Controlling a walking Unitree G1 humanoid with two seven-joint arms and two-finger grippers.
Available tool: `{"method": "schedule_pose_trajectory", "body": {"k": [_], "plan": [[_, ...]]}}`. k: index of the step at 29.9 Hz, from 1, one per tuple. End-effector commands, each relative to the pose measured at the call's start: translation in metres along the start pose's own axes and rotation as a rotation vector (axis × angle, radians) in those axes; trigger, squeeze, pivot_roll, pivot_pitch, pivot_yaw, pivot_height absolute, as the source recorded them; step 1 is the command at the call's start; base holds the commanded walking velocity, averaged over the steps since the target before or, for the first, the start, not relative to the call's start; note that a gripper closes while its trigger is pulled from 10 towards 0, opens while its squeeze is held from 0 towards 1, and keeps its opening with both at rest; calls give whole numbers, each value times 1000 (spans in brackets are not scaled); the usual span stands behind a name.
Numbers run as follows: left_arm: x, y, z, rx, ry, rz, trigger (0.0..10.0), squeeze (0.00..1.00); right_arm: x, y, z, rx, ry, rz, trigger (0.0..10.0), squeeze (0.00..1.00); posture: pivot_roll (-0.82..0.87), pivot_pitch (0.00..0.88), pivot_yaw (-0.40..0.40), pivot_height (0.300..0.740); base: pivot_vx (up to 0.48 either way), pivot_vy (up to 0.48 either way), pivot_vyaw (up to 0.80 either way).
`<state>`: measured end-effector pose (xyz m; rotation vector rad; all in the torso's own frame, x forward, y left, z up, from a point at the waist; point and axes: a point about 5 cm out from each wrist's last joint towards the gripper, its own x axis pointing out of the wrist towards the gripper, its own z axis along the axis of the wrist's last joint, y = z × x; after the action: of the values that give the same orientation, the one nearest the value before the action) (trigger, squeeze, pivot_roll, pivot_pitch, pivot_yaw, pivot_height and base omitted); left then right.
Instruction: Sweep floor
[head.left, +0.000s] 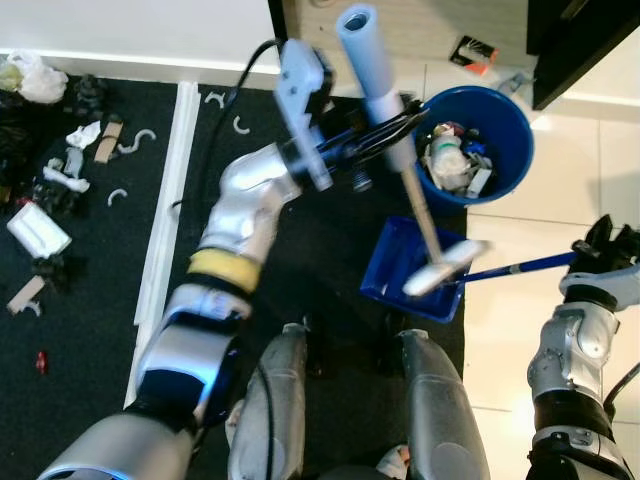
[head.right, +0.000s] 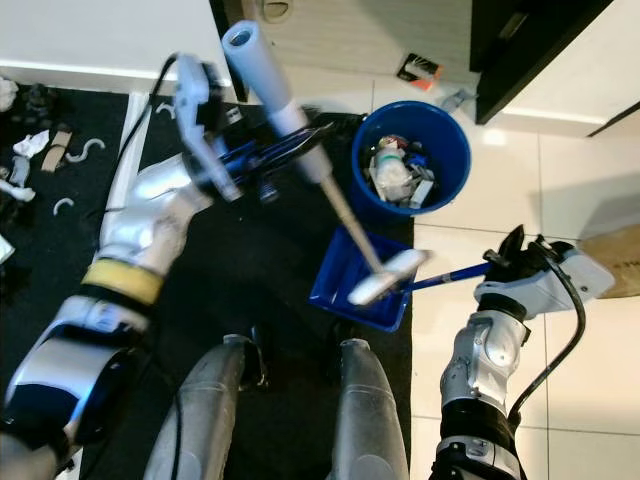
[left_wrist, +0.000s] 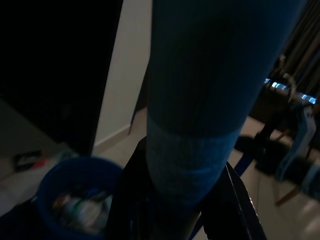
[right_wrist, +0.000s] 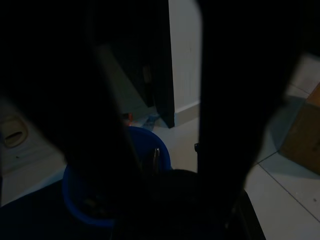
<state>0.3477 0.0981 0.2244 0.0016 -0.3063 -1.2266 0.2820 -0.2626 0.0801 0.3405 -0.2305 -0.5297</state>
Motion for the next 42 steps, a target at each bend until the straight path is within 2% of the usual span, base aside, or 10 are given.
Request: {"method": "schedule_pose_trajectory", "body": {"k": [1,4,5,6,7,20,25,30,37,42], "plan": [[-10,-5,-2,-21,47,-31,10000,0,-25,-4,-45,71,244,-38,3333,0,86,267,32,740,0,0,0],[-43,-17,-20,-25,276,-57,10000,0,-23,1,-54,67,308,-23,4157,0,105,213,4,740,0,0,0],[-51,-21,-26,-37,327,-54,10000,0,-22,2,-55,64,320,-21,6824,0,108,202,-7,740,0,0,0],[-55,-23,-29,-46,349,-50,10000,0,-21,2,-55,63,325,-21,6824,0,108,202,-7,740,0,0,0],[-62,-24,-36,-43,394,-1,10000,0,-18,3,-55,63,326,-25,10000,0,101,183,-20,740,0,0,0],[-131,-23,-88,-210,538,683,10000,0,-5,-20,-34,110,243,-34,10000,0,62,67,-26,740,0,0,0],[-174,-13,-102,-147,617,988,10000,0,20,10,-9,182,169,127,10000,0,39,48,-22,740,0,0,0],[-183,-11,-103,-106,612,1116,10000,0,36,32,12,228,72,176,10000,0,40,35,-34,740,0,0,0],[-144,-7,-98,-151,405,1121,10000,0,67,86,51,360,-31,307,10000,0,48,20,-63,740,0,0,0],[-131,3,-93,-70,336,1122,10000,0,75,99,62,381,-66,325,10000,0,48,15,-69,740,0,0,0]]}}
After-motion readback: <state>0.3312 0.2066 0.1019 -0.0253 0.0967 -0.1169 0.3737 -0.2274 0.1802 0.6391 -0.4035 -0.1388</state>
